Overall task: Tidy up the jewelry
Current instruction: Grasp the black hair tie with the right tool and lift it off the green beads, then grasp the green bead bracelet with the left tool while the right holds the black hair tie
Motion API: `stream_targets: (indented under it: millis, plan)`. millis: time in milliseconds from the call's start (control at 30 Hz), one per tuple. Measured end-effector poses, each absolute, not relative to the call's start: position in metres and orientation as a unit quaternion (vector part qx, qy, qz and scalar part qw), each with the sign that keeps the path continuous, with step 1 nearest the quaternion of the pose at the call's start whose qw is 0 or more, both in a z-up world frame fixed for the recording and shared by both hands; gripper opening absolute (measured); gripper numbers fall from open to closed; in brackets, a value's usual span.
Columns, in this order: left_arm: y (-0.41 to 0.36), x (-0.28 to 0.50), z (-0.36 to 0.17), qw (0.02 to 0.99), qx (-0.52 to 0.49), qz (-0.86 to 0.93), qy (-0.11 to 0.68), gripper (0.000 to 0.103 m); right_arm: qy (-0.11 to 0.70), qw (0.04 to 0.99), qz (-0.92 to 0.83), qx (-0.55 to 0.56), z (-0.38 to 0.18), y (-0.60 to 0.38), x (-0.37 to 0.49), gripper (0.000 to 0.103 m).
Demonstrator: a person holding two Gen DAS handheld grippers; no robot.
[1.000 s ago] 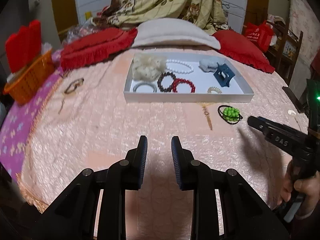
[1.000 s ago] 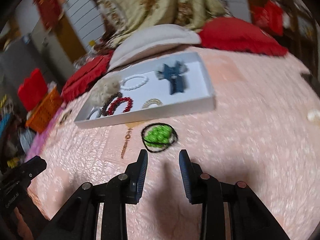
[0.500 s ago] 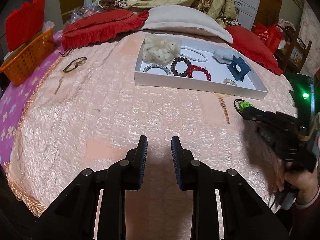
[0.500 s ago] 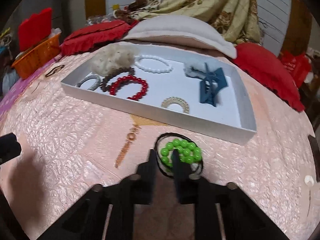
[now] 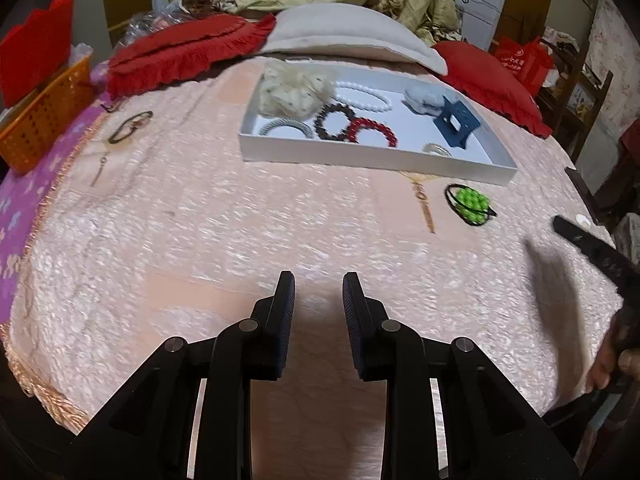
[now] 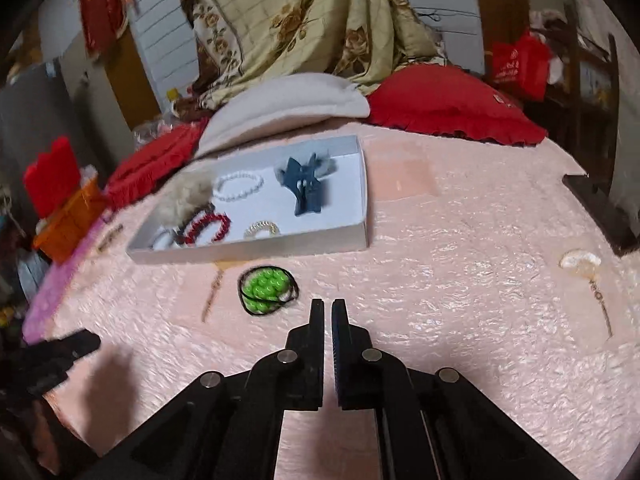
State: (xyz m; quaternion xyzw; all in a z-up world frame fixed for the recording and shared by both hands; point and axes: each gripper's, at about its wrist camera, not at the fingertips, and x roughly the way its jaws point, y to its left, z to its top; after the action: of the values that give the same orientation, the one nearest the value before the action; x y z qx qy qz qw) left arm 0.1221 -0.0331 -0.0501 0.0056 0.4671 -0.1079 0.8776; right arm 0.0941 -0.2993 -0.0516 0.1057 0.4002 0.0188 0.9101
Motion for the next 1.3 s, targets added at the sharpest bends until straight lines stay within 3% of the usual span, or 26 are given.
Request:
stream_targets:
  millis: [33, 67, 133, 233, 533, 600, 633, 667, 700, 1067, 1300]
  plan:
    - [-0.035, 0.121, -0.050, 0.877, 0.008, -0.109, 0.468, 0.024, 0.411, 0.905, 0.034, 0.106, -0.056, -0.294, 0.099, 0.009]
    - [-0.037, 0.120, -0.050, 0.877, 0.012, -0.110, 0.467, 0.024, 0.414, 0.903, 0.044, 0.106, -0.059, -0.290, 0.105, 0.021]
    - [-0.041, 0.118, -0.049, 0.879, 0.022, -0.110, 0.463, 0.024, 0.415, 0.902, 0.046, 0.106, -0.065, -0.284, 0.118, 0.032]
    - [-0.042, 0.117, -0.048, 0.882, 0.033, -0.108, 0.457, 0.024, 0.409, 0.904, 0.077, 0.093, -0.063, -0.265, 0.131, 0.032]
    - [-0.033, 0.126, -0.062, 0.874, 0.019, -0.107, 0.473, 0.024, 0.430, 0.893, 0.094, -0.088, -0.084, -0.187, 0.174, 0.032]
    - [-0.028, 0.127, -0.062, 0.874, 0.013, -0.107, 0.474, 0.024, 0.431, 0.890, 0.067, -0.130, -0.091, -0.183, 0.180, 0.029]
    - [-0.026, 0.128, -0.063, 0.874, 0.010, -0.107, 0.474, 0.024, 0.432, 0.890, 0.061, -0.135, -0.090, -0.183, 0.181, 0.021]
    - [-0.025, 0.128, -0.063, 0.874, 0.007, -0.107, 0.474, 0.024, 0.437, 0.888, 0.059, -0.129, -0.089, -0.186, 0.182, 0.006]
    - [-0.024, 0.129, -0.063, 0.874, 0.006, -0.106, 0.474, 0.024, 0.441, 0.888, 0.056, -0.114, -0.086, -0.191, 0.182, 0.002]
    - [-0.035, 0.126, -0.057, 0.872, 0.008, -0.117, 0.475, 0.024, 0.378, 0.919, -0.023, 0.111, -0.035, -0.330, 0.108, 0.001]
    - [-0.097, 0.143, -0.047, 0.862, 0.043, -0.181, 0.471, 0.024, 0.397, 0.900, -0.042, 0.175, -0.061, -0.388, 0.073, 0.001]
